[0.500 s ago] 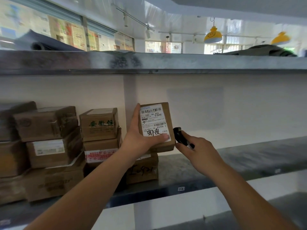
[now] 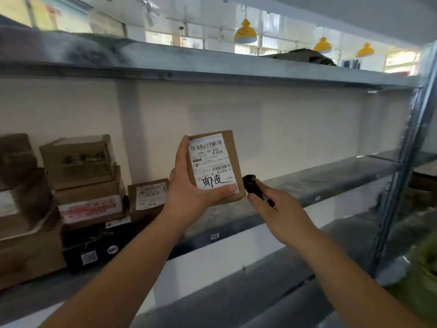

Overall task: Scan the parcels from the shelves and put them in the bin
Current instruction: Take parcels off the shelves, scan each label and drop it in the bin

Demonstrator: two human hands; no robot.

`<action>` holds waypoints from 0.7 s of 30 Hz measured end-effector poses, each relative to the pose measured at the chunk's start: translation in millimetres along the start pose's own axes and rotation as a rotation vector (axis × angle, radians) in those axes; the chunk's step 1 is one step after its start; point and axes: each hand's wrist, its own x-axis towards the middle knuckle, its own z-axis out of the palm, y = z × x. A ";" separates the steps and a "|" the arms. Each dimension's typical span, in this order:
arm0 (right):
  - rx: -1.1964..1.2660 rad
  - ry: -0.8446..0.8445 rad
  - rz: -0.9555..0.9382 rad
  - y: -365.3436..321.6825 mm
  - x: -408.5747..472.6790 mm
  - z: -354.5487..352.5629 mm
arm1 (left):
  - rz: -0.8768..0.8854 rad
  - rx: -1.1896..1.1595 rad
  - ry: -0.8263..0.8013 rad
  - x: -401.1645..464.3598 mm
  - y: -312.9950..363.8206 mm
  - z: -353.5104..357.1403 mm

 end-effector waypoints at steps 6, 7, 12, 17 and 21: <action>-0.055 0.078 0.110 36.1 -49.0 -32.7 | -0.056 0.018 -0.034 -15.7 -14.2 42.8; -0.067 0.086 0.117 43.0 -56.6 -38.8 | -0.068 0.013 -0.029 -20.8 -15.4 52.1; -0.072 0.050 0.104 73.0 -77.6 -61.6 | -0.077 0.016 0.031 -50.1 -16.8 95.6; -0.111 -0.049 0.044 101.5 -90.1 -85.0 | -0.063 0.143 0.073 -75.9 -6.0 132.5; -0.170 -0.152 0.015 122.2 -99.1 -108.2 | -0.043 0.291 0.061 -85.0 3.5 158.9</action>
